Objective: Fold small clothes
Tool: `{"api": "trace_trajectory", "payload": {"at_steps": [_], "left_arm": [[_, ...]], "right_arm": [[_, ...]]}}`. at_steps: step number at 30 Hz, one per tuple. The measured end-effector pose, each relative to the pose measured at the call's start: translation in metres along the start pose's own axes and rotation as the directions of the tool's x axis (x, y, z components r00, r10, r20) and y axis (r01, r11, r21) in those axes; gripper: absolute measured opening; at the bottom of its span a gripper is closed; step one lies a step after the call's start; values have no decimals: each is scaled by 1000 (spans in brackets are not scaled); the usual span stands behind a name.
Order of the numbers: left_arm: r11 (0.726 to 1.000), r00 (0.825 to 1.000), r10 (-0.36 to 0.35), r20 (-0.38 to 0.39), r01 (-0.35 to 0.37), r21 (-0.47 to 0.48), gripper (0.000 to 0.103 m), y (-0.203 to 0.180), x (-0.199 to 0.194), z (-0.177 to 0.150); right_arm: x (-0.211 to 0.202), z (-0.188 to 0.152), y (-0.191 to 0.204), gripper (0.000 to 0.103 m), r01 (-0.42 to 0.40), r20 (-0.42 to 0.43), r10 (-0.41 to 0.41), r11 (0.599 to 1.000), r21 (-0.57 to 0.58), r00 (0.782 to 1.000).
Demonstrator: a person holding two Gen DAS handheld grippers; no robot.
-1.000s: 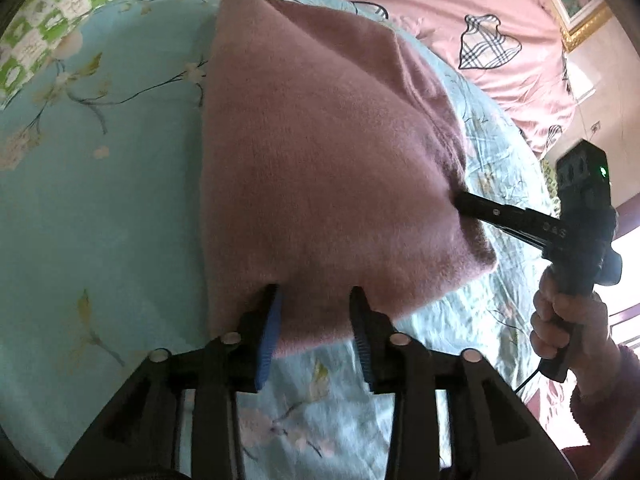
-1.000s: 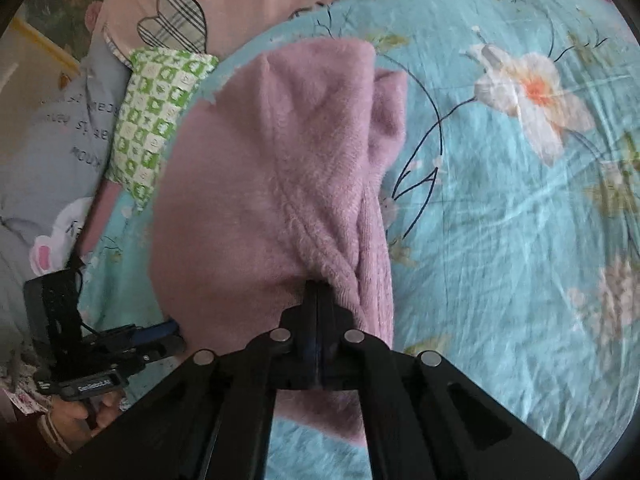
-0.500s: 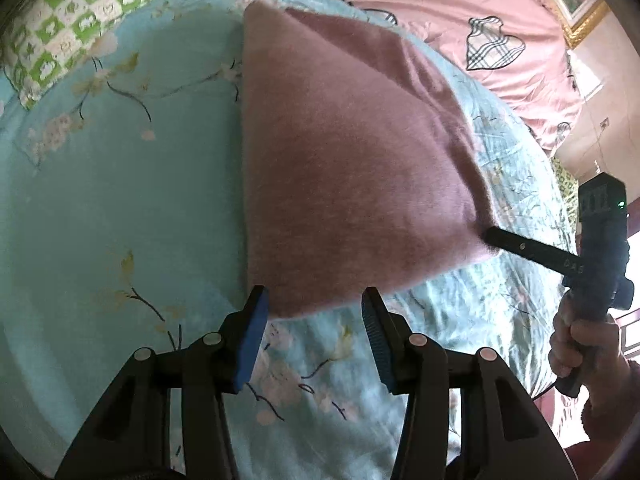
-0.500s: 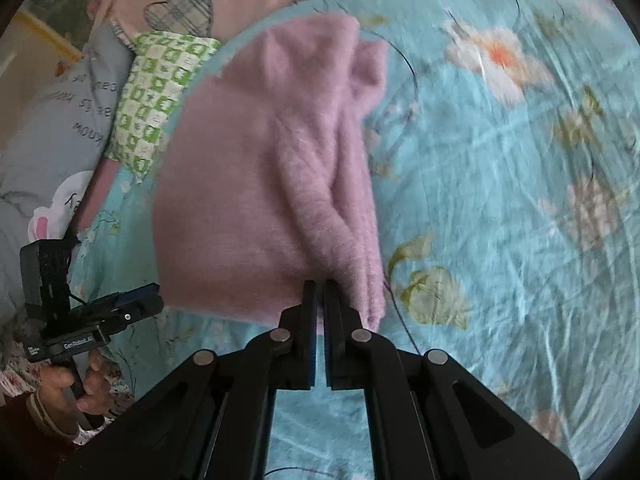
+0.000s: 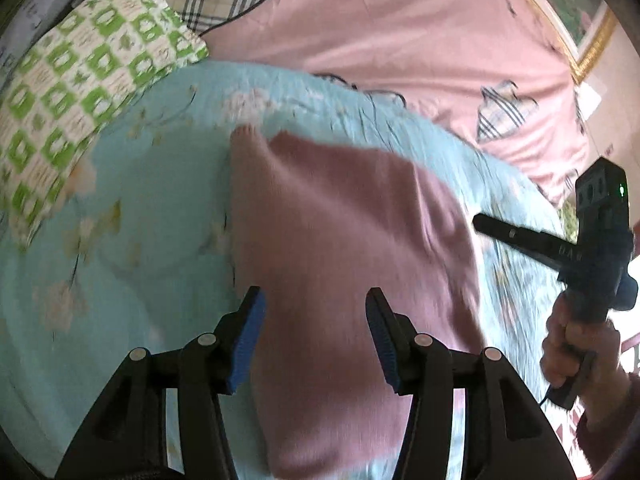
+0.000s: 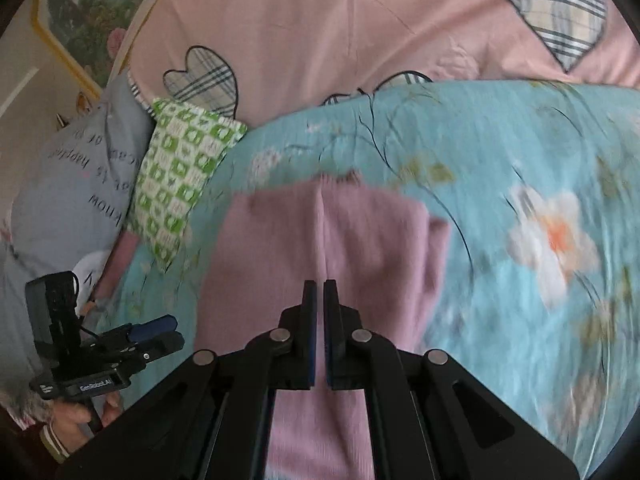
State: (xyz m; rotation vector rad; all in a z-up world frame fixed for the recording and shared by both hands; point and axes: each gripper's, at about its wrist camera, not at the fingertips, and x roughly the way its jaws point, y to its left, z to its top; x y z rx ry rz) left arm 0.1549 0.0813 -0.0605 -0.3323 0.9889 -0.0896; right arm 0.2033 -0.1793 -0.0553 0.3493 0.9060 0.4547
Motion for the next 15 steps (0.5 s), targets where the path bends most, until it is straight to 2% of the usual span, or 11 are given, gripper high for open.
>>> {"api": "trace_trajectory", "payload": {"at_steps": [3,6,8,10,13,15], "left_arm": [[1000,1000,-13,-21,13,-21,53,5,24,27],[998,995,-52,-79,49,-48,53,12,57,50],[997,992,8,-125,-16,-69,50,23,81,57],[994,984,39,-171,-55,-92,40,36,102,57],[993,989,26,-149,-43,-111,39,41,104,54],[993,990,31,-140,-46,-105,39,39,100,54]], "right_arm": [[29,17,0,4,-17,-31,16,1000,-14,999],[55,25,-12,4,-7,-65,7,1000,-6,998],[67,30,-25,4,25,-82,-23,999,23,996],[79,33,-46,3,31,-98,-24,997,77,995],[87,33,-67,0,59,-98,-47,991,118,994],[89,32,-78,0,33,-103,-16,986,164,995]]}}
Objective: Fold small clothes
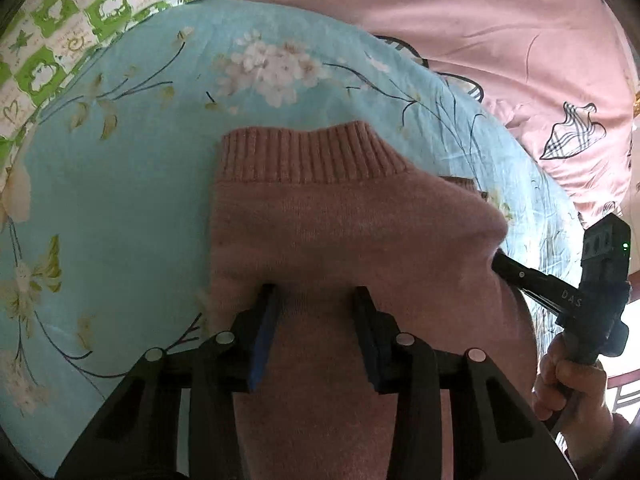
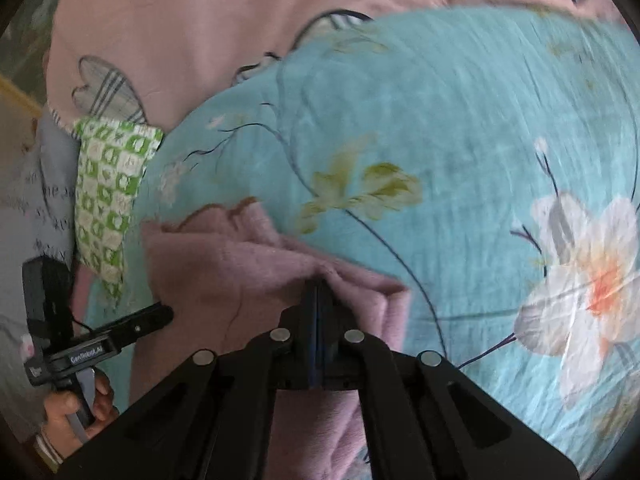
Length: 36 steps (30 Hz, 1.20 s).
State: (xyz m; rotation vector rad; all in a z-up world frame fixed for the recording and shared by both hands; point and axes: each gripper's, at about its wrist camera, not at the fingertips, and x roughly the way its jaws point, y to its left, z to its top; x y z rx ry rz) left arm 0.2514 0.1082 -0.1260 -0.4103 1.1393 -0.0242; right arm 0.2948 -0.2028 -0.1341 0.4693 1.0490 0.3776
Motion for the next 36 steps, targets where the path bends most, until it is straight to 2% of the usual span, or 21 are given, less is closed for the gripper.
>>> {"api": "trace_trajectory", "payload": {"at_steps": [2,6,10,11,12,14,15,19,24,31,36], "left_arm": [[1000,1000,-3,12,3,7,41,-3,-12,-4],[1000,998,-25,63,25,6,59,-8,-48,-24],[999,996,-52,78,52,3,60,-11,-76,-58],[998,995,-58,77,58,-1,60,-11,-81,-67],[998,995,-62,74,62,-3,60,-11,-85,-77],[998,996,-66,66,66,-2,61,-12,-95,-103],[998,996,-65,64,65,2,62,-12,-99,-115],[998,997,-58,60,57,9,66,-11,-117,-163],[1000,997,-18,70,17,16,71,-5,-137,-215],[992,994,79,81,-86,87,75,-4,-146,-258],[979,988,131,82,-142,143,78,-2,-147,-284]], "right_arm": [[-4,0,-1,0,-28,2,28,1000,15,1000],[-31,-1,12,3,-65,30,65,998,0,997],[-67,-20,29,8,-98,55,100,995,-33,994],[-74,-27,33,15,-98,54,101,994,-43,993],[-81,-36,37,27,-104,51,107,993,-54,993],[-95,-56,44,44,-102,54,106,992,-75,993],[-99,-65,47,46,-98,59,103,992,-81,993],[-117,-110,56,46,-87,41,92,990,-108,995],[-135,-170,63,53,-63,15,66,989,-134,998],[-144,-236,74,59,22,0,-22,978,-208,1000],[-146,-261,76,62,57,2,-58,972,-229,998]]}}
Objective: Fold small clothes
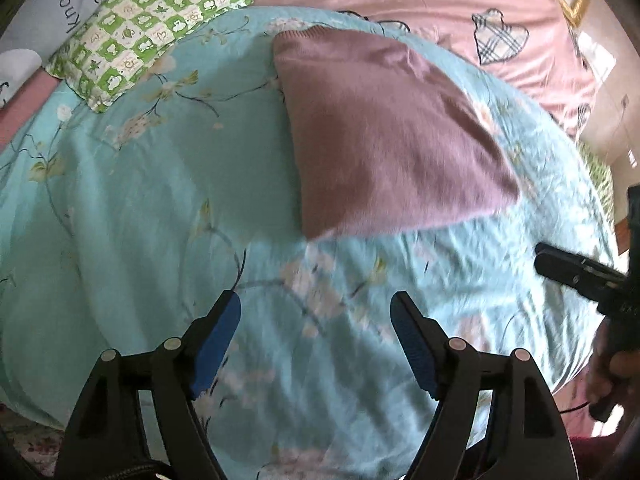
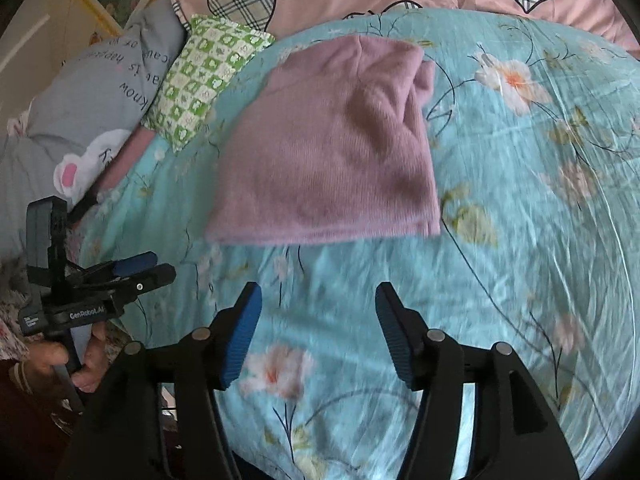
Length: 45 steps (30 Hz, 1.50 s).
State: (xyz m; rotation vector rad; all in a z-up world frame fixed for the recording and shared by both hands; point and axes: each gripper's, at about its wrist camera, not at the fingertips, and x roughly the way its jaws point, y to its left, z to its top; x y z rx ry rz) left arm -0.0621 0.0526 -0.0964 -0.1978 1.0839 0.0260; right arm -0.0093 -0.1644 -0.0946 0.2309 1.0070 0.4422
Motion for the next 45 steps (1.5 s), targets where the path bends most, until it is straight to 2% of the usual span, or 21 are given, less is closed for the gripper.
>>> {"api": "trace_trajectory", "payload": {"at_steps": [5,10,15,19,23,26,29,37,41,45], "left_arm": [[999,999,43,5,-43,30,78,-2,0,-14],[997,997,66,37,-68,37,78,-5,-3,-13],[992,990,89,105,-98,82,78,-14,-16,2],[989,983,89,158,-106,101,79,-20,-35,17],[992,977,70,202,-89,88,86,-21,-49,29],[993,978,73,193,-90,82,89,-21,-43,32],[994,984,84,158,-95,63,89,-20,-29,34],[994,986,108,123,-111,18,89,-18,4,46],[990,984,133,122,-137,24,89,-22,11,50],[984,974,165,158,-173,38,89,-28,9,48]], "right_arm": [[-3,-14,8,69,60,16,-60,997,-39,998],[0,-15,13,74,97,23,-96,993,-64,995],[1,-8,24,76,147,52,-142,982,-120,989],[-10,3,35,77,161,101,-146,974,-158,984],[-24,15,45,89,169,149,-140,965,-202,979],[-27,23,49,96,182,166,-147,957,-225,975],[-19,26,49,96,199,157,-165,952,-232,974],[12,32,36,96,176,101,-160,967,-183,982],[24,34,35,96,161,77,-149,972,-173,986],[26,34,34,96,159,77,-147,972,-176,986]]}}
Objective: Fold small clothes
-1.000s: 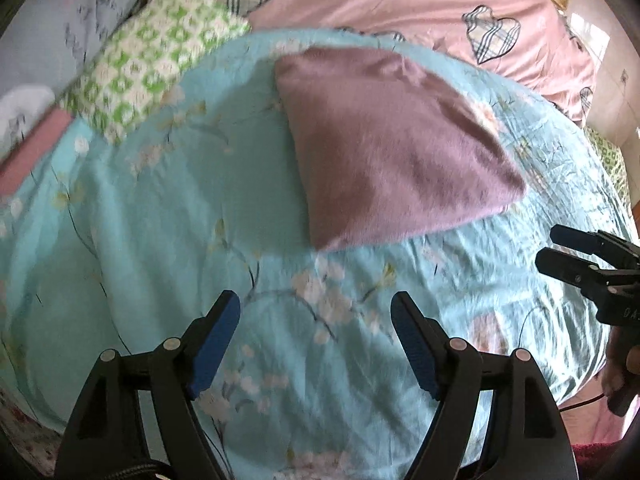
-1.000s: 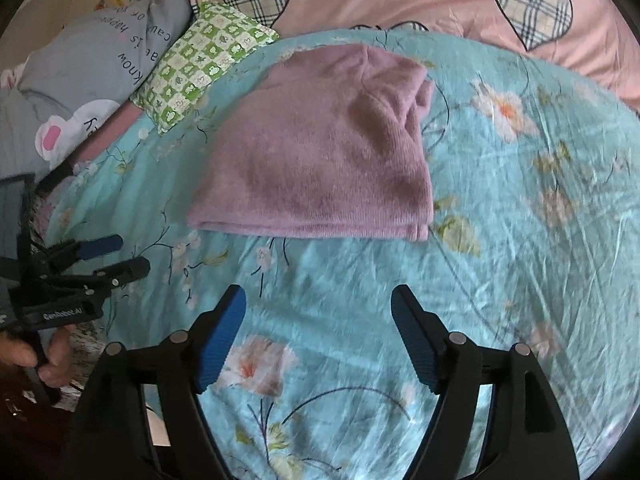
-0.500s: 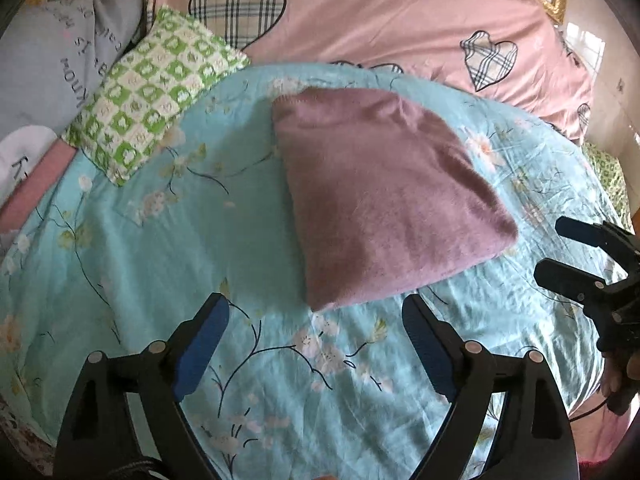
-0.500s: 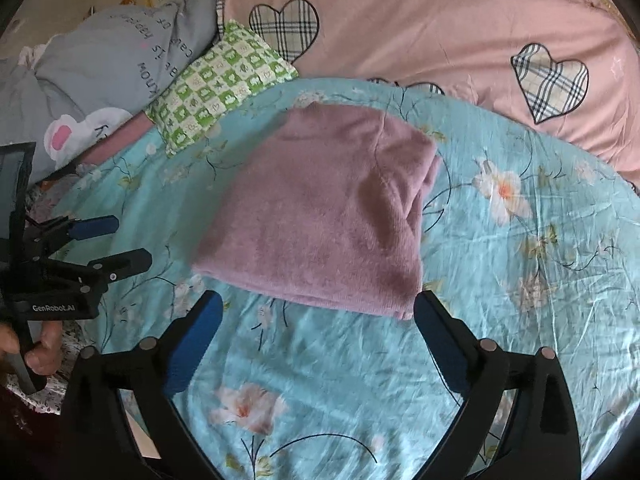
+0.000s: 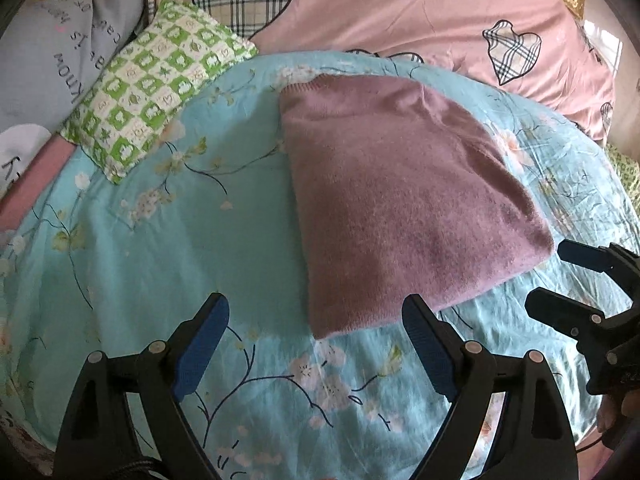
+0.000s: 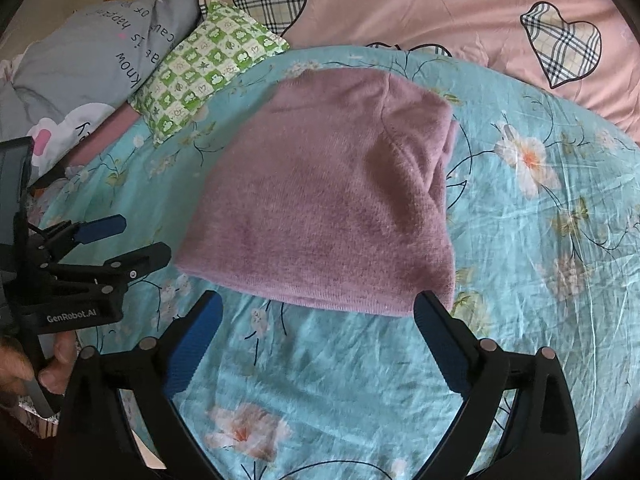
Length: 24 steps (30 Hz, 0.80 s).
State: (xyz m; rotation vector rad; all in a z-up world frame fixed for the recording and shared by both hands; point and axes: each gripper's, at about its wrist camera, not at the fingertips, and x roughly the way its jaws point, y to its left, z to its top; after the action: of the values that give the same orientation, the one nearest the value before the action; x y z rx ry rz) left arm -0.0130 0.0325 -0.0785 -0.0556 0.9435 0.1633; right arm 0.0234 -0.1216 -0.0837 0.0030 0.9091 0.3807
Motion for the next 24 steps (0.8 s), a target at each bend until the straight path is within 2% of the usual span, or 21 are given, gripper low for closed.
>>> {"api": "trace_trajectory", "payload": {"at_steps": [3,16,24], "left_arm": [[1000,1000,23,18,-24,15,89,-3,-1,-1],[997,997,62,-37,-60,55,89,-9,15,-1],[996,996,78,-31,-76,56,89,-7,17,2]], "right_arm": [[1,0,-3,96,3,10,-3,1000,-1,1000],[18,0,-12,96,16,-32,-15,999,29,999],[22,1,-10,96,11,-45,-10,1000,12,999]]}}
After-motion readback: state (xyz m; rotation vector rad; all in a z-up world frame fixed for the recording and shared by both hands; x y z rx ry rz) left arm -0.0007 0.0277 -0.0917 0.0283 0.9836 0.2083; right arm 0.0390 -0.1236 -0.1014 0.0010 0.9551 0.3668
